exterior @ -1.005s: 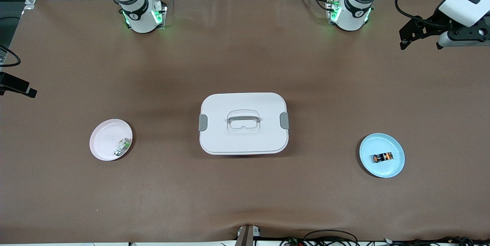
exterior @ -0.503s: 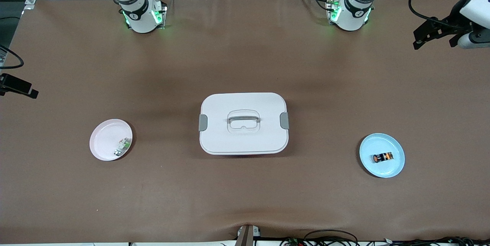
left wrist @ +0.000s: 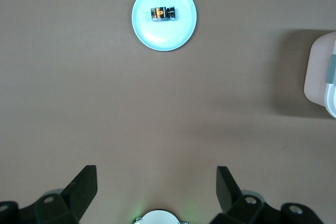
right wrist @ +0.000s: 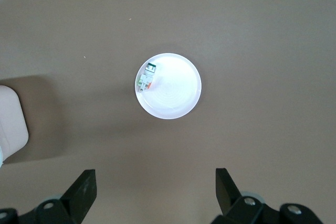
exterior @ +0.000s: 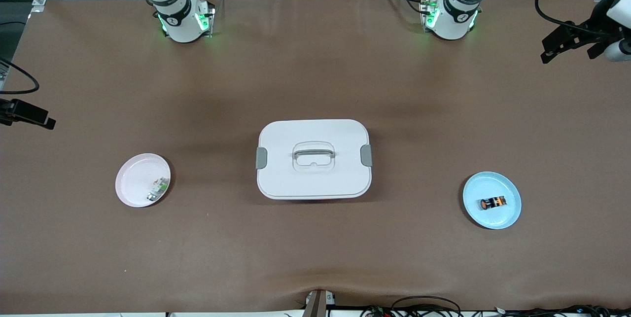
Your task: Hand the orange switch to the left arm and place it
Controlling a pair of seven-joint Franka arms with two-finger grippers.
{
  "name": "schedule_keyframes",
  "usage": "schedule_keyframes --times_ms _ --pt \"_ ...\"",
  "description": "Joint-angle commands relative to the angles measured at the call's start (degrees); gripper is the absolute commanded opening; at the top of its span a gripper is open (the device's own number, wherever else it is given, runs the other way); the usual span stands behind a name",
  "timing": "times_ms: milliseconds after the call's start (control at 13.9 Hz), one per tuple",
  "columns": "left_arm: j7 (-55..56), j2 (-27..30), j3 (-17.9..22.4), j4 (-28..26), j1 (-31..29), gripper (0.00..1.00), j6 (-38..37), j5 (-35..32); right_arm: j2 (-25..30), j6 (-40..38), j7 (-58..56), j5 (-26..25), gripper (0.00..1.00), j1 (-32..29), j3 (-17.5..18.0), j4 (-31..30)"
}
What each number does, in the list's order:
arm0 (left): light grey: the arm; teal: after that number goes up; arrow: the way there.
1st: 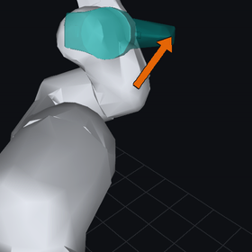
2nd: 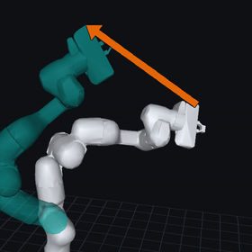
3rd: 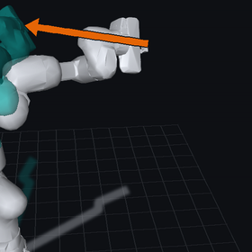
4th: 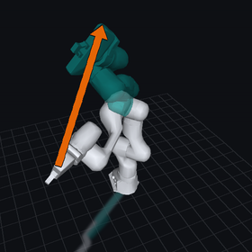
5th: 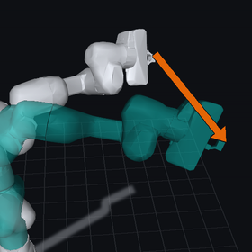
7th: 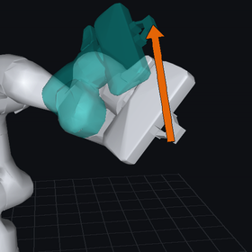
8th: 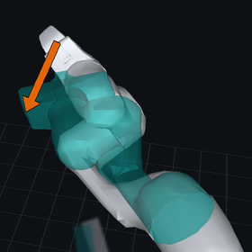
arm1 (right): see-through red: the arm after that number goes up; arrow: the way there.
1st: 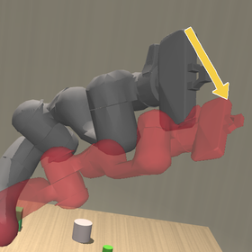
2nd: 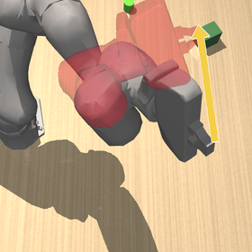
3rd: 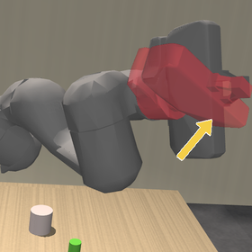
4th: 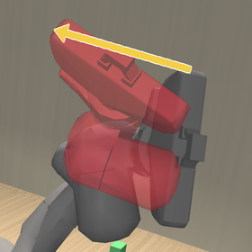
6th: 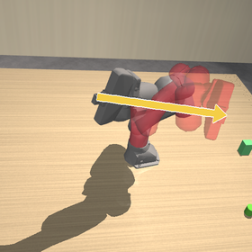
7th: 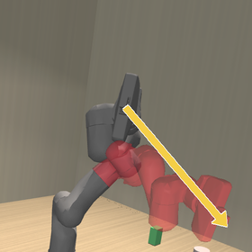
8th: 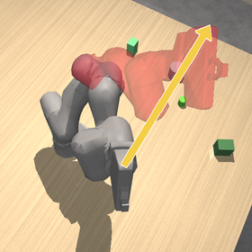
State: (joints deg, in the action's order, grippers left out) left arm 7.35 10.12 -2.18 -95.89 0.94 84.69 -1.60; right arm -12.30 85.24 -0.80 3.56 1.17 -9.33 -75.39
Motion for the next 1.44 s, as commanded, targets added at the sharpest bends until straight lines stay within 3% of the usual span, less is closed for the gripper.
schedule_keyframes --times_ms 0,431,1364 --pt "-0.50 1.04 -0.01 0.62 -0.67 1.00 -2.07 0.90 -0.01 -0.33 -0.17 -0.40 1.00 0.24 -0.86 0.51" --pt "-0.41 2.89 -0.01 -1.31 -0.76 1.00 -2.07 0.99 0.08 -0.42 -0.26 -0.40 1.00 -1.87 -0.86 0.51" --pt "-0.41 3.33 -0.01 -1.84 -1.55 1.00 -1.72 0.99 -0.18 -0.42 -0.35 -1.18 1.00 0.76 -0.51 0.25"
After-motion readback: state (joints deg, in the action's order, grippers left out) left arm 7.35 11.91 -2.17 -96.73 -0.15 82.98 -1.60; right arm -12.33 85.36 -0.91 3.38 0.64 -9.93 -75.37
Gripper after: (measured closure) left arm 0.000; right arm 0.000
